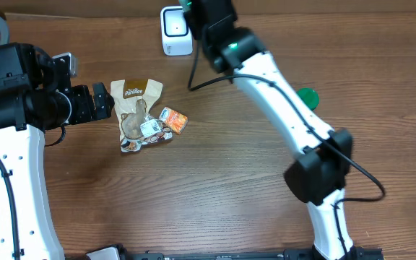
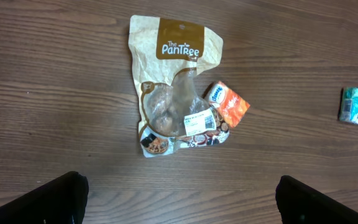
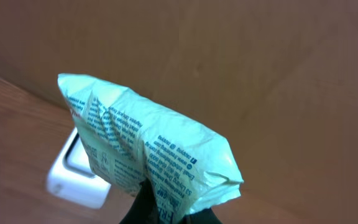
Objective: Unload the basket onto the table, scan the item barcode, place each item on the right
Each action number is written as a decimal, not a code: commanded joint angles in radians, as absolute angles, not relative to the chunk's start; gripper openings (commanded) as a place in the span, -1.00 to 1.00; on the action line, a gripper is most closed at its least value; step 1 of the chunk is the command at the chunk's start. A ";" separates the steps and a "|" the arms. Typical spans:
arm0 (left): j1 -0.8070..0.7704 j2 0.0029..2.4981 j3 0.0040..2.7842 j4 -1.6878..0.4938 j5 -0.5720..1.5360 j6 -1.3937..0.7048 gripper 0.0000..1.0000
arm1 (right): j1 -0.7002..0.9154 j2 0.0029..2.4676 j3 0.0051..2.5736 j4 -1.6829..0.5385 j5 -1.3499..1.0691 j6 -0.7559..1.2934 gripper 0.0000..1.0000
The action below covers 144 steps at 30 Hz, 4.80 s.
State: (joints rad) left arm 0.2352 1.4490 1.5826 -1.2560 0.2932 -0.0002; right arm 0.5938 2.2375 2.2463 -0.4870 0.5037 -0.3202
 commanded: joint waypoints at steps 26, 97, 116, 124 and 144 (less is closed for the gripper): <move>0.229 1.447 1.586 -1.256 0.304 -0.007 0.99 | 0.595 2.556 2.278 0.059 0.594 -1.299 -0.92; 0.229 1.447 1.587 -1.256 0.304 -0.007 0.99 | 0.385 1.887 1.491 -1.104 0.444 1.108 0.35; 0.229 1.447 1.587 -1.256 0.304 -0.007 0.99 | 0.406 1.912 1.615 -1.097 -0.121 0.251 -0.48; 0.229 1.447 1.586 -1.256 0.304 -0.007 0.99 | 0.433 1.978 1.525 -1.068 -0.126 0.157 -0.58; 0.229 1.447 1.586 -1.256 0.304 -0.007 0.99 | 0.385 2.058 1.420 -0.931 0.157 0.225 -0.62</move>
